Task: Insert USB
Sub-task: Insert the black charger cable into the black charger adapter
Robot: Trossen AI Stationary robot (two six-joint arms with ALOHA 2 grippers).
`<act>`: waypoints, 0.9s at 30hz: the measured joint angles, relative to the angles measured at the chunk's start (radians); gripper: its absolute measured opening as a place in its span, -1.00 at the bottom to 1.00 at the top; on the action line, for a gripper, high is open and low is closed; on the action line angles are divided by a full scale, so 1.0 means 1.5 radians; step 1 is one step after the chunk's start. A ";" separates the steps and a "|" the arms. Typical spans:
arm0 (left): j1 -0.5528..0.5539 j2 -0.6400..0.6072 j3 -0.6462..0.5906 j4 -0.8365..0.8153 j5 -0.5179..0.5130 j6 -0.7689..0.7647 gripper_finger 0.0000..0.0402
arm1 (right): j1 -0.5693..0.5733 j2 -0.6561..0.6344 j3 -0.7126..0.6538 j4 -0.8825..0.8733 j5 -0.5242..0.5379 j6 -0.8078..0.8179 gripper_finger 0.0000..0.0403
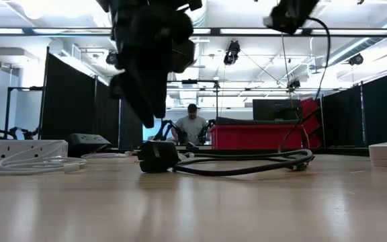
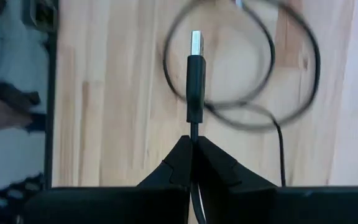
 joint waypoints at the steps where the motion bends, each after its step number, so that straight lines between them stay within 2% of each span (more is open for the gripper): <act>1: -0.001 0.000 0.001 0.001 0.006 -0.037 -0.19 | -0.007 0.000 0.000 -0.011 0.000 -0.006 -1.00; 4: -0.004 0.000 0.000 0.007 0.011 -0.137 -0.19 | -0.022 -0.001 -0.006 -0.027 0.002 -0.026 -1.00; 6: -0.004 0.000 -0.004 0.021 0.012 -0.169 -0.16 | -0.026 -0.002 -0.010 -0.031 0.001 -0.042 -1.00; 14: 0.037 0.009 -0.053 0.036 0.055 -0.139 0.10 | -0.011 -0.010 -0.055 -0.034 0.000 -0.048 -1.00; 22: 0.044 0.009 -0.089 0.141 0.072 -0.128 0.46 | 0.002 -0.016 -0.105 -0.014 0.000 -0.026 -1.00; 27: 0.038 0.009 -0.093 0.148 0.072 -0.116 0.53 | 0.002 -0.018 -0.110 -0.007 0.000 -0.021 -1.00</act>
